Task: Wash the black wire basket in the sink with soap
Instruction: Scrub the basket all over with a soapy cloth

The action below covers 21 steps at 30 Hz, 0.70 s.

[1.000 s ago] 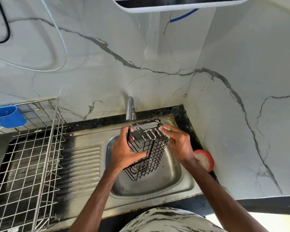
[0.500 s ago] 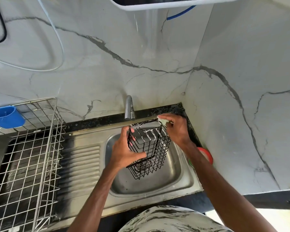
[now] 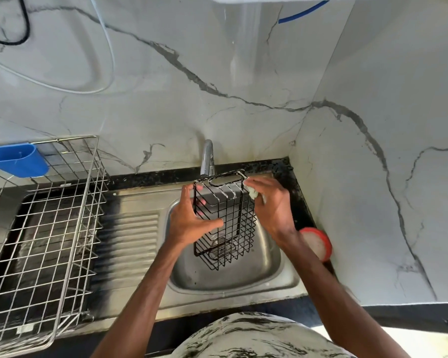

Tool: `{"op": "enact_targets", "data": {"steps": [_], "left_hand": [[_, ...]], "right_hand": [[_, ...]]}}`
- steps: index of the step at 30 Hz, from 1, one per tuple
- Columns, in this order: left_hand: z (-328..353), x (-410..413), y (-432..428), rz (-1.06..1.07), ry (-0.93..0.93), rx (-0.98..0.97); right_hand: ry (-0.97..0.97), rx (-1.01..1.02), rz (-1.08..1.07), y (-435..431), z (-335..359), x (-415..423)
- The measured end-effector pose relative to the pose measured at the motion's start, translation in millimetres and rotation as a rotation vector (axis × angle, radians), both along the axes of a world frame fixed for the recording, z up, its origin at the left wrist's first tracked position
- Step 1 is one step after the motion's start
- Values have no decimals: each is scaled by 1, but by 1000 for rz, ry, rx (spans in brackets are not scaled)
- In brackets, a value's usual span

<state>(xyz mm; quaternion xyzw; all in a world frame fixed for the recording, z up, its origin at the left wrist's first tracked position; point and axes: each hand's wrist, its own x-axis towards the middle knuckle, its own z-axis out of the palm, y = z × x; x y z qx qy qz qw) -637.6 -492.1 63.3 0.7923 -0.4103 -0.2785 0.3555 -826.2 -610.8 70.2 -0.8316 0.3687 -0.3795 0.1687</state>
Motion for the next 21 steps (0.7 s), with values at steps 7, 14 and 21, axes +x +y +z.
{"op": "enact_targets", "data": {"steps": [7, 14, 21], "left_hand": [[-8, -9, -2, 142, 183, 68], [-1, -23, -7, 276, 334, 70], [3, -24, -2, 301, 309, 60]], "right_hand": [[31, 7, -83, -12, -6, 1], [145, 167, 2, 7, -12, 12], [-15, 279, -72, 7, -4, 10]]}}
